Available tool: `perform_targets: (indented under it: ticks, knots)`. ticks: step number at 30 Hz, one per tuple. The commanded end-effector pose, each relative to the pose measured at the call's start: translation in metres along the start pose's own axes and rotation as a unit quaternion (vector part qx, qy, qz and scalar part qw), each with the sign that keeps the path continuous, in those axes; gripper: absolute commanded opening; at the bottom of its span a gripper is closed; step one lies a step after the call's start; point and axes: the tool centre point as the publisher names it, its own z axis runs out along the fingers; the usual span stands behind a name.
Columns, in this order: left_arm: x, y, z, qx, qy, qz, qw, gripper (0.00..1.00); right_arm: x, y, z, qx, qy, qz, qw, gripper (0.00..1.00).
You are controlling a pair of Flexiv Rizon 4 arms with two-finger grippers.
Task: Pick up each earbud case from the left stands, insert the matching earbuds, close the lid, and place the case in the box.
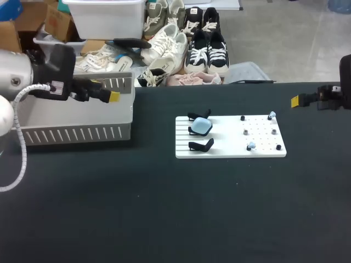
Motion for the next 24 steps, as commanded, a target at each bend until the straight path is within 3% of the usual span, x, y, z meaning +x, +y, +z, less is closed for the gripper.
perform_targets:
  ticks: [1,10,17,24]
  knots:
    - [0.0,0.001,0.015,0.132,-0.026,0.101,0.986,1.0,0.0,0.0,0.0,0.0,0.0,0.0,1.0,1.0]
    - [-0.003,-0.018,0.034,0.174,-0.014,0.178,0.969,1.0,0.0,0.0,0.0,0.0,0.0,0.0,1.0,1.0]
    - [-0.005,-0.03,0.051,0.194,-0.003,0.195,0.961,1.0,0.0,0.0,0.0,0.0,0.0,0.0,1.0,1.0]
    - [-0.008,-0.044,0.078,0.184,0.017,0.226,0.957,1.0,0.0,0.0,0.0,0.0,0.0,0.0,1.0,1.0]
